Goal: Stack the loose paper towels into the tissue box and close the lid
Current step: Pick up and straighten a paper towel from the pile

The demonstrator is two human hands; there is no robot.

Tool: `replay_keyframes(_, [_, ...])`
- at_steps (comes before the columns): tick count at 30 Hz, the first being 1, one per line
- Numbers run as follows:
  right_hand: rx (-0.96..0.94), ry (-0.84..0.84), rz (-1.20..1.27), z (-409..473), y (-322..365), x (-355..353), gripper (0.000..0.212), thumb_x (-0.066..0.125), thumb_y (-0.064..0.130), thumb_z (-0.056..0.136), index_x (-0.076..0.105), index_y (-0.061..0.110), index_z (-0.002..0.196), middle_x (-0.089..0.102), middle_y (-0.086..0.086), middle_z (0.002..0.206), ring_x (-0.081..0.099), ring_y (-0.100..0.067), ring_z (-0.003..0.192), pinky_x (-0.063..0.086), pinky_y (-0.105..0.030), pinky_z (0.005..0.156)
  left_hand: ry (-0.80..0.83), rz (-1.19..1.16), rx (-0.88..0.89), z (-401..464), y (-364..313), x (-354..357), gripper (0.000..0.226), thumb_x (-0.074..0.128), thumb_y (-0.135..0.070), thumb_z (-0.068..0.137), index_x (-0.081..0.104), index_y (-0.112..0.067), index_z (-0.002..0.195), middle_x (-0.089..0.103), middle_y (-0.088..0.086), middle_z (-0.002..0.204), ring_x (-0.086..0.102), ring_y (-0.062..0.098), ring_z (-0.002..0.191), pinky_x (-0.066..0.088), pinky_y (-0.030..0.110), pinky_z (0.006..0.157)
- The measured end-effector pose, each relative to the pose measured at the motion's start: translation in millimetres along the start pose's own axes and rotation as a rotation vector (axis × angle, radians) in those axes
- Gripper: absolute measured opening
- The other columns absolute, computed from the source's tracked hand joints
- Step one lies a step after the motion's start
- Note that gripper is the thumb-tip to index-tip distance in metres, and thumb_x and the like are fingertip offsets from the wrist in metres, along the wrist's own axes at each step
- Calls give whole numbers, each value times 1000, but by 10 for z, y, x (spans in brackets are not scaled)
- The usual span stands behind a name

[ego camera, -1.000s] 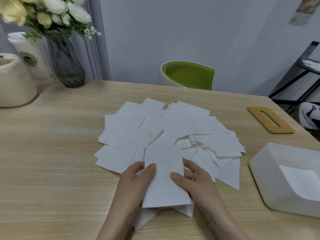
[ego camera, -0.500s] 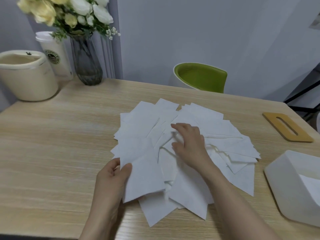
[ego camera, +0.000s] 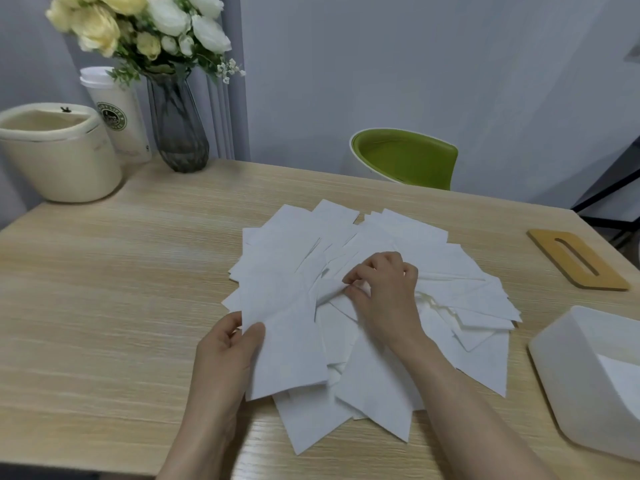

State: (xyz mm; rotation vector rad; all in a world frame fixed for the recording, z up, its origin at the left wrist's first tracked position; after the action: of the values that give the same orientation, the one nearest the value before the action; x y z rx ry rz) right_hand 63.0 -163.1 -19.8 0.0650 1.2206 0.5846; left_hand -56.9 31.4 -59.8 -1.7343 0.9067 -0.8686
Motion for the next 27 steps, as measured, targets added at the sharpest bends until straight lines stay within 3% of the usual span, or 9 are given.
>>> replay_keyframes(6, [1, -88, 132, -216, -95, -176, 13, 74, 14, 78, 69, 26, 77, 52, 15, 83, 35, -2, 96, 15, -24, 81, -3, 6, 10, -43, -6, 28, 22, 58, -3, 92, 71, -19, 89, 74, 9, 76, 67, 18, 67, 48, 30, 62])
replay_keyframes(9, [17, -144, 189, -408, -211, -307, 15, 75, 15, 76, 69, 28, 76, 55, 17, 82, 40, -1, 95, 18, -24, 81, 3, 13, 13, -60, 0, 71, 26, 58, -5, 92, 74, -24, 83, 74, 9, 78, 68, 19, 69, 49, 30, 63])
replay_keyframes(13, [11, -175, 215, -727, -391, -473, 12, 66, 20, 77, 70, 31, 78, 57, 20, 87, 44, -2, 99, 20, -20, 90, 33, 5, 17, -93, 12, 183, 29, 58, -3, 92, 72, -24, 78, 73, -2, 66, 67, 8, 57, 50, 19, 49])
replay_keyframes(16, [45, -192, 235, -931, -602, -586, 16, 65, 15, 77, 72, 29, 80, 59, 16, 90, 47, -6, 101, 29, -27, 89, 71, 34, 17, -118, 28, 283, 39, 57, -5, 92, 75, -34, 74, 73, -2, 67, 67, 9, 58, 49, 26, 56])
replay_keyframes(18, [113, -198, 286, -1034, -745, -646, 21, 68, 6, 80, 74, 26, 80, 61, 11, 93, 49, -8, 100, 34, -26, 90, 81, 36, 9, -131, 43, 343, 43, 57, -5, 92, 74, -38, 73, 73, -1, 68, 68, 12, 60, 48, 28, 59])
replay_keyframes(21, [260, -167, 423, -1128, -884, -678, 31, 68, -5, 81, 76, 25, 81, 60, 6, 99, 54, -4, 95, 38, -10, 82, 106, 47, -16, -154, 78, 440, 39, 57, -5, 92, 74, -35, 76, 73, 3, 72, 67, 20, 66, 47, 33, 66])
replay_keyframes(24, [399, -128, 514, -1182, -930, -646, 29, 67, 3, 85, 74, 31, 92, 62, 12, 100, 56, -7, 77, 41, -10, 68, 141, 55, -43, -181, 132, 544, 25, 56, -4, 93, 73, -21, 85, 71, 11, 76, 65, 25, 72, 46, 35, 69])
replay_keyframes(27, [589, -143, 758, -1241, -947, -575, 24, 64, 13, 89, 71, 31, 103, 70, 3, 83, 58, -8, 61, 46, -14, 59, 170, 57, -53, -231, 167, 647, 21, 54, -2, 93, 69, -16, 97, 73, 6, 76, 68, 19, 68, 49, 30, 62])
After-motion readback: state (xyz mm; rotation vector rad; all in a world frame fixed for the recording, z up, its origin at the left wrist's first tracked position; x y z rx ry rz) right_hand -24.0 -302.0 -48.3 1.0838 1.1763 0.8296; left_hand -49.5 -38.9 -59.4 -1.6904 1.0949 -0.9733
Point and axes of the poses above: each hand's wrist, its own z-axis towards the middle knuckle, its own x-axis out of the palm, y = z × x, the point moved 6 cm from there along z, towards the middle knuckle
